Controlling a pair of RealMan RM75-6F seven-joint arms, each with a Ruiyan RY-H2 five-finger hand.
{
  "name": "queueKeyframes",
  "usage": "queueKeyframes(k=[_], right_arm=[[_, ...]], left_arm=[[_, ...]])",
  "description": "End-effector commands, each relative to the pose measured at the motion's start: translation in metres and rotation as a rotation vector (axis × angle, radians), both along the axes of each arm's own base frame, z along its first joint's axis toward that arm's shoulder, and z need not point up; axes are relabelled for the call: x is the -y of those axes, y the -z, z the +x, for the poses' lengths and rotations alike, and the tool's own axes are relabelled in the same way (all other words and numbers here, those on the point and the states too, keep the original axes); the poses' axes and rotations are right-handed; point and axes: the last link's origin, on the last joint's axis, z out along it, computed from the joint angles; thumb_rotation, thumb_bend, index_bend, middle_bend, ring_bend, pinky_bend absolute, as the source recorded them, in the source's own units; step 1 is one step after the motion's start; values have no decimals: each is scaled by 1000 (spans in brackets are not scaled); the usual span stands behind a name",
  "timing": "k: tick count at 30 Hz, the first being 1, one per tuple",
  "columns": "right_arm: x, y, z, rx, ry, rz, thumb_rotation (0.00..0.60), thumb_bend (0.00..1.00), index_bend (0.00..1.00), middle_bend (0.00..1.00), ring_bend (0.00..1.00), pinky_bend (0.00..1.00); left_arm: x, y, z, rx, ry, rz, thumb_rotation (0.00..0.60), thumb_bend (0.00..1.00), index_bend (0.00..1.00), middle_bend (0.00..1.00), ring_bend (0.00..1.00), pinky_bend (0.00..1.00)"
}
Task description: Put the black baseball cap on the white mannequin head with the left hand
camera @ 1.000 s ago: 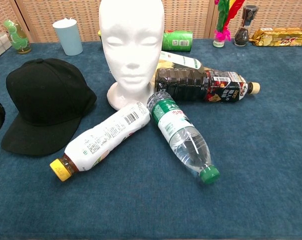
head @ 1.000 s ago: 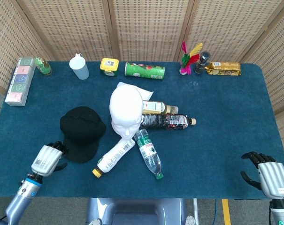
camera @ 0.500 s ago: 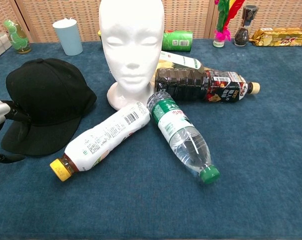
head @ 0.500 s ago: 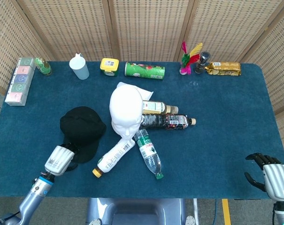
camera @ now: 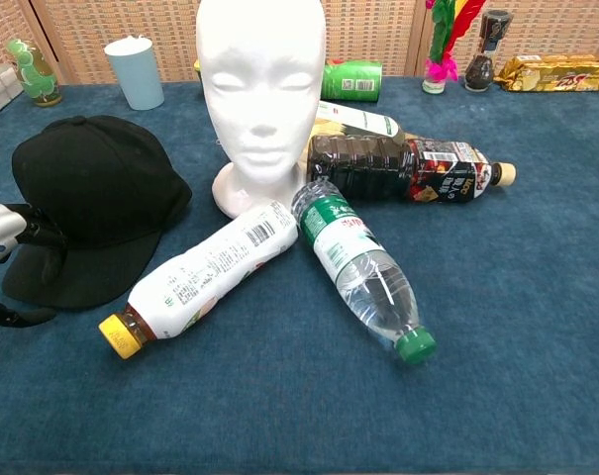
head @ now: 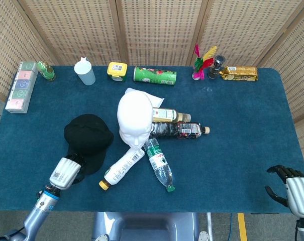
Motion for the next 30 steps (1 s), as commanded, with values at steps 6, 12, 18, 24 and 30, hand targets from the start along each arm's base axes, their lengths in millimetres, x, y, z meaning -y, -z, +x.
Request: queueKeyframes(k=[6,12,18,24,30], right_arm=[[-3,-3,-3,-2,11,-9,600,258,394,422,454,474],[-6,-5,-6,-2,20,-16,600,259,394,423,455,474],[-7,-7,-8,-4,29,-21,600,258,394,422,454,475],[-9,-9,-9,-9,38,-29,600,257,394,422,455,476],[-14,-19,-11,-20,47,-58,600,257,394,422,458,478]], left_arm=[[-1,5,-2,-25,20,22,600,132,599,529,355,559],[-3,7,-3,-24,19,38,600,131,599,529,355,559],[-7,10,-3,-29,26,55,600,131,599,529,354,559],[-15,13,-4,-33,30,77,600,132,601,529,355,559],[-23,16,-2,-4,23,85,600,222,601,529,354,565]])
